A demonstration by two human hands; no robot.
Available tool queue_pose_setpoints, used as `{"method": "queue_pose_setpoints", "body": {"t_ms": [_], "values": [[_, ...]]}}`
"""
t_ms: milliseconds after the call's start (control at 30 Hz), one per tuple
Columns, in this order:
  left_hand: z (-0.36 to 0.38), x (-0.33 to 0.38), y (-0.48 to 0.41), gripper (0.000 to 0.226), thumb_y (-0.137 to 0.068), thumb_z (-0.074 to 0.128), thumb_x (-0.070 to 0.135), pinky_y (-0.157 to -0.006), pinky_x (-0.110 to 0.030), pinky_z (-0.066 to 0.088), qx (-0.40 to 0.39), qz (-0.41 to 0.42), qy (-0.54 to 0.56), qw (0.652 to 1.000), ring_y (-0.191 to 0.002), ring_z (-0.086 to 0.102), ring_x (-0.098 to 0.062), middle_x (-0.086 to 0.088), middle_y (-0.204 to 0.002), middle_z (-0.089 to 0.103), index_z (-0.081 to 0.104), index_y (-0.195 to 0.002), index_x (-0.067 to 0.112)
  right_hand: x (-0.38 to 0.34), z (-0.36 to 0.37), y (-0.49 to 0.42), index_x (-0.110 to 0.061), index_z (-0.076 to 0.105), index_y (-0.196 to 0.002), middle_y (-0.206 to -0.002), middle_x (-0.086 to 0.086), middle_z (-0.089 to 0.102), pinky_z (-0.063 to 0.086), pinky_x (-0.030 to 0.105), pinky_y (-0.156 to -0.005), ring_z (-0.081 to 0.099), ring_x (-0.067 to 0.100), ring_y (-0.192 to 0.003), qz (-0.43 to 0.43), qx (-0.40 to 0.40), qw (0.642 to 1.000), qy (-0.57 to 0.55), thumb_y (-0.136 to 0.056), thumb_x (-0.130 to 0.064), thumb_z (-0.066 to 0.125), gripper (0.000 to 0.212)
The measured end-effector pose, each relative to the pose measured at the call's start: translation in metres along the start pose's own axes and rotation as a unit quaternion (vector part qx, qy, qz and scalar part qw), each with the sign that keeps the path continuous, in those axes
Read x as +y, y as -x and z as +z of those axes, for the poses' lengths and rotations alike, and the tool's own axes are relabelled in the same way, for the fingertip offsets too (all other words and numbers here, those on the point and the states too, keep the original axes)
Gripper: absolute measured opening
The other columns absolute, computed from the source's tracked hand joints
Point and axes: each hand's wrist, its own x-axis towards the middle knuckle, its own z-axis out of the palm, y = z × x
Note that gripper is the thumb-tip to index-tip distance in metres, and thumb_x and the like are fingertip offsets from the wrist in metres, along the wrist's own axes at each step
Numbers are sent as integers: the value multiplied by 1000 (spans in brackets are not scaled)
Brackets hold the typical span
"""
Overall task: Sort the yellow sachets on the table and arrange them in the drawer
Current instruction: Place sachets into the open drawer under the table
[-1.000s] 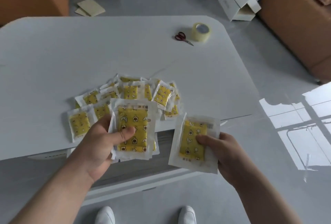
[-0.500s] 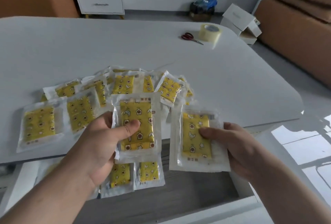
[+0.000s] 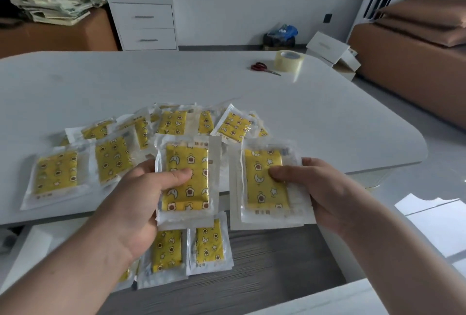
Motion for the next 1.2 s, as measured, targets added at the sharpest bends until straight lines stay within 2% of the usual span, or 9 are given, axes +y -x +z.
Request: {"method": "queue_pose_setpoints", "body": {"t_ms": [67, 233, 333, 433, 500, 667, 800, 1067, 1200], "values": [[-1, -3, 7, 42, -62, 67, 10, -59, -35, 56, -17, -20, 4, 1000, -68, 73, -26, -11, -85, 76, 69, -104, 10, 4, -3, 9, 9, 64, -108, -99, 26, 73, 61, 49, -66, 74, 37, -81, 0, 6, 1000, 10, -75, -2, 65, 35], [-5, -10, 28, 19, -79, 55, 6, -67, -36, 55, -32, -64, 26, 997, -60, 66, -27, -13, -70, 71, 70, -90, 6, 1, -5, 30, 9, 64, -107, -98, 26, 73, 61, 47, -63, 74, 37, -79, 0, 34, 999, 20, -82, 1, 62, 26], [-19, -14, 44, 27, -93, 42, -6, -46, -15, 49, -60, -23, -22, 998, -37, 59, -9, -10, -39, 59, 55, -70, -7, -2, 0, 38, 8, 65, -105, -98, 25, 73, 62, 45, -62, 74, 35, -76, 5, 40, 999, 29, -88, 2, 58, 19], [-18, -14, 47, 26, -90, 38, -18, -50, -16, 51, -71, -42, -48, 995, -58, 71, -12, -23, -60, 69, 61, -81, -12, -2, 0, 43, 7, 65, -105, -100, 24, 73, 62, 46, -67, 74, 35, -80, 27, 36, 998, 52, -89, 2, 58, 19], [-7, -18, 57, 21, -85, 45, -18, -38, -19, 48, -47, -35, -59, 997, -46, 67, -14, -14, -53, 68, 62, -77, -8, 4, -9, 46, 7, 65, -106, -100, 24, 73, 62, 47, -69, 74, 35, -82, 45, 26, 997, 59, -88, 2, 59, 19], [6, -47, 53, 33, -79, 60, -7, -61, -37, 56, -62, -102, -33, 992, -89, 71, -37, -21, -99, 73, 65, -110, 1, 27, -41, 49, 7, 63, -112, -105, 24, 72, 57, 53, -83, 71, 39, -94, 64, 19, 995, 76, -83, -2, 65, 30], [25, -60, 52, 28, -78, 64, -11, -70, -41, 54, -36, -124, -87, 988, -89, 68, -37, -21, -92, 74, 64, -104, 0, 42, -55, 46, 7, 61, -113, -105, 22, 73, 53, 57, -91, 71, 38, -97, 90, 19, 990, 108, -86, -2, 66, 28], [30, -82, 12, 33, -76, 66, -13, -88, -55, 52, -40, -188, -182, 964, -95, 68, -40, -24, -95, 73, 61, -107, -1, 62, -74, 22, -7, 66, -109, -93, 9, 77, 60, 49, -79, 75, 26, -83, 122, 82, 969, 200, -79, -11, 79, 34], [27, -110, -23, 25, -82, 63, -13, -80, -54, 55, -15, -207, -202, 957, -91, 69, -41, -25, -96, 72, 59, -104, 0, 73, -85, 1, -8, 66, -107, -94, 10, 77, 59, 50, -82, 75, 29, -84, 145, 137, 956, 215, -75, -7, 82, 36]]}}
